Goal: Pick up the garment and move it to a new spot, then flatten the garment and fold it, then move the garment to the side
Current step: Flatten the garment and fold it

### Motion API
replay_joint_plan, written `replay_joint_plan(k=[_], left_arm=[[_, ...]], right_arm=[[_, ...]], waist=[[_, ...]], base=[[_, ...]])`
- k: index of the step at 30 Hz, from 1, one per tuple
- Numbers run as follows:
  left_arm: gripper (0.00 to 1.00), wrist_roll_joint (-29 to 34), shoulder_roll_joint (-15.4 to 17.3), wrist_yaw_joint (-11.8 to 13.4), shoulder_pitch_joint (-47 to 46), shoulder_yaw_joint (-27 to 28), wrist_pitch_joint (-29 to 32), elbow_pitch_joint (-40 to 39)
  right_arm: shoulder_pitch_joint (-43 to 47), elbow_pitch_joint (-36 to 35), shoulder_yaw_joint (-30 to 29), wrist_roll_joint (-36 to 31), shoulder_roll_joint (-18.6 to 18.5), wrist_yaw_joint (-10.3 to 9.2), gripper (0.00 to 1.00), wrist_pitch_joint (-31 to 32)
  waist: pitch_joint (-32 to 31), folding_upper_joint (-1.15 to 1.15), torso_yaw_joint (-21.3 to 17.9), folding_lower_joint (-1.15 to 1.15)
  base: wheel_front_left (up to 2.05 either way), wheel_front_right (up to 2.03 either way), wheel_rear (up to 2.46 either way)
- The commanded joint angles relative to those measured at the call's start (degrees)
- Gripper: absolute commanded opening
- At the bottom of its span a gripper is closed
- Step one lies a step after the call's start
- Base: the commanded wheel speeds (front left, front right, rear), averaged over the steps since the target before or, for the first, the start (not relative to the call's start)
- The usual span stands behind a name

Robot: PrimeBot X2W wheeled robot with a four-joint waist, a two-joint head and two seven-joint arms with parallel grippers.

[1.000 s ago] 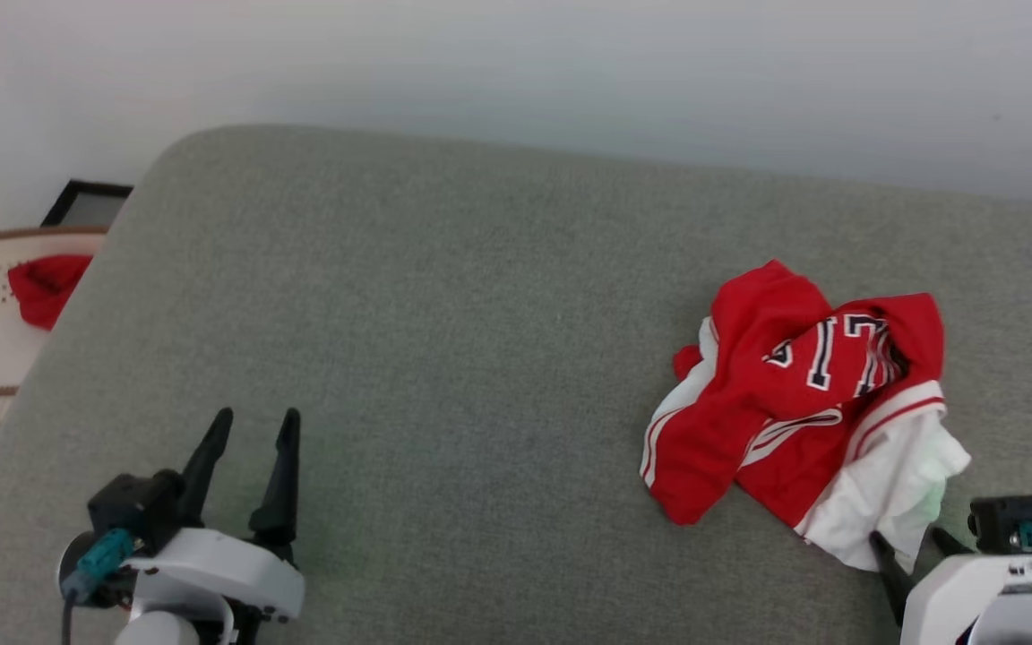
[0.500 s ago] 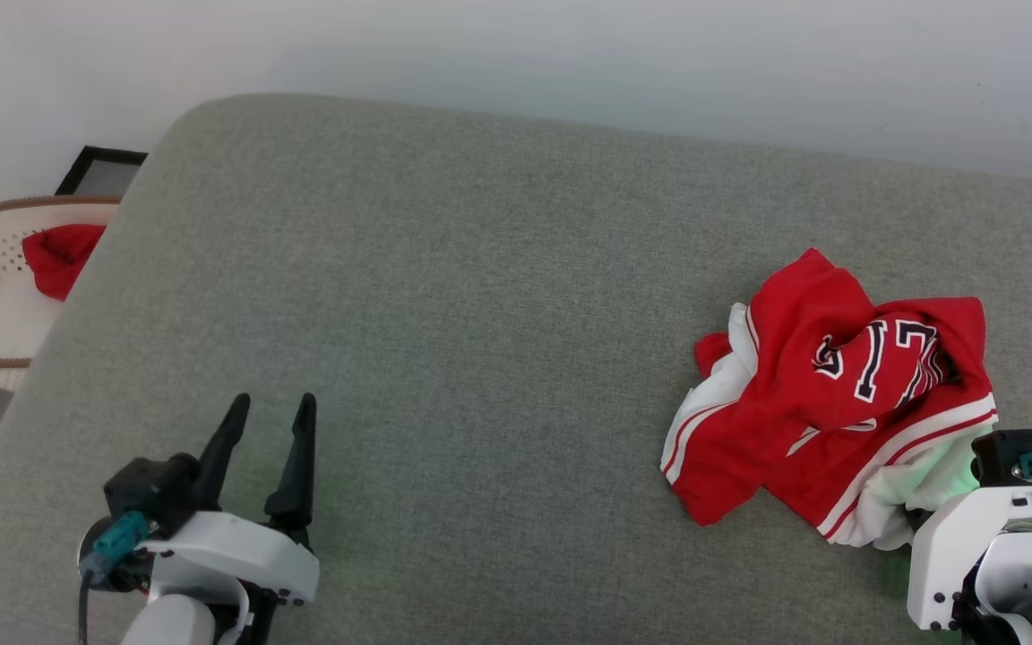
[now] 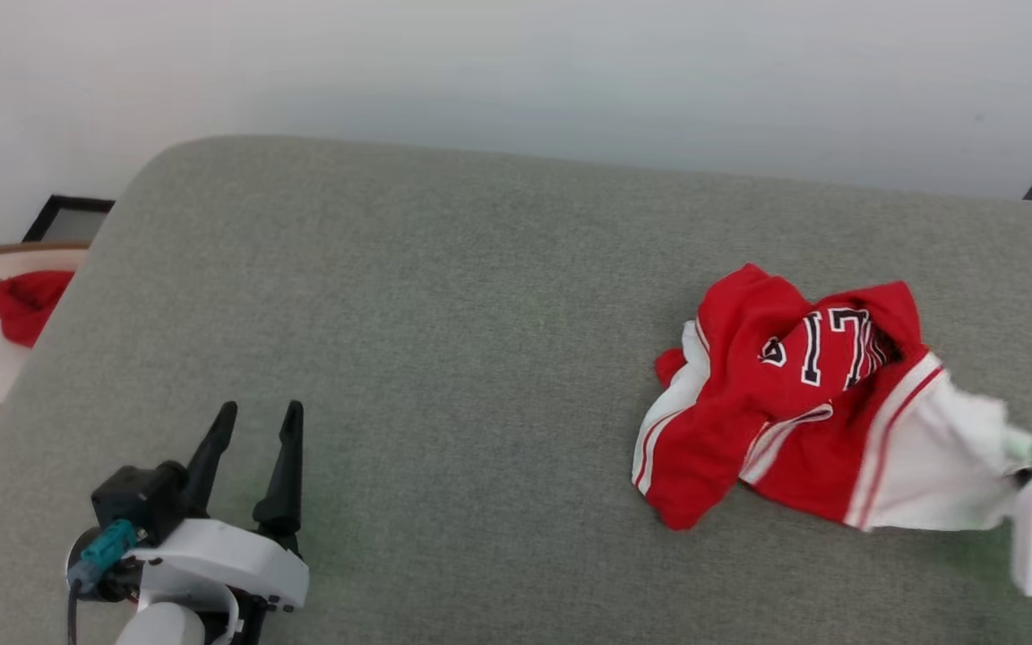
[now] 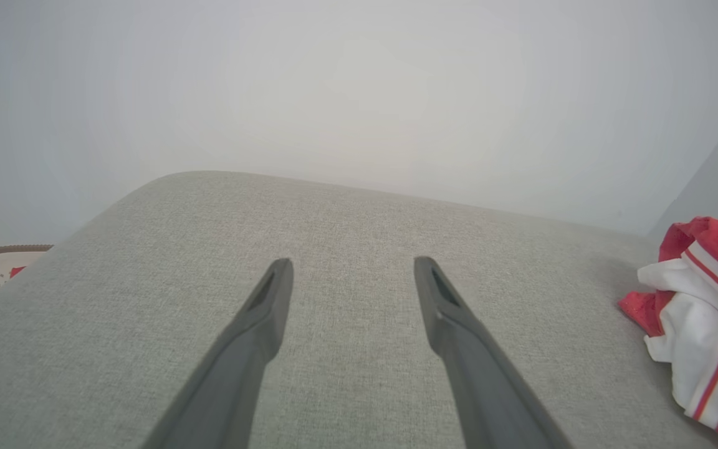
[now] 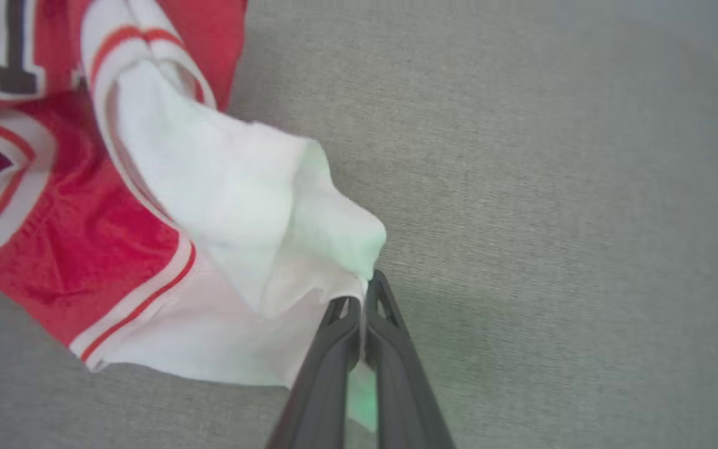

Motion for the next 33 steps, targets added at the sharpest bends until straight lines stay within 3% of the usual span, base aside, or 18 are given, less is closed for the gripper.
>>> replay_joint_plan(k=[1,9,18,21,22,23,33], left_arm=[[1.0,0.5,-0.1,-0.3,0.4,0.2,0.0,0.0],[1.0,0.7,-0.3,-0.5,0.0,-0.2,0.0,0.2],[1.0,0.8,0.1,-0.7,-0.6,-0.7,0.0,0.6],[1.0,0.9,0.0,-0.7,-1.0,-1.1,0.0,0.8],[1.0,0.9,0.0,-0.7,-1.1,-1.2,0.0,0.9],[1.0,0.9,0.0,-0.6,-1.3,-1.4,0.0,1.0],[1.0,0.4,1.7,-0.7,-2.5,-3.7,0.4,0.1]], right_arm=[[1.1,-0.7,-1.2,-0.6,-1.1,-0.06,0.0,0.5],[2.4,0.6,-7.3,-2.7,-5.1,-0.06,0.0,-0.1],[2.4,8.0,-12.6,-4.8,-4.6,-0.06,0.0,-3.0],[1.4,10.9,-12.7,-5.3,-4.2,-0.06,0.48,-4.5],[0.8,11.6,-12.5,-5.2,-3.9,-0.06,0.85,-5.1],[0.5,12.2,-12.2,-5.3,-3.8,-0.06,1.0,-5.5],[-1.3,11.4,-9.7,-4.4,-2.8,-0.06,1.0,-7.6]], waist=[[-0.7,0.0,-0.8,0.0],[-0.9,0.0,-1.2,0.0],[0.1,0.0,-1.2,0.0],[0.2,0.0,-1.4,0.0],[0.1,0.0,-1.5,0.0],[0.1,0.0,-1.7,0.0],[-1.5,0.0,-4.6,0.0]], base=[[0.0,0.0,0.0],[0.0,0.0,0.0],[0.0,0.0,0.0],[0.0,0.0,0.0],[0.0,0.0,0.0],[0.0,0.0,0.0],[0.0,0.0,0.0]])
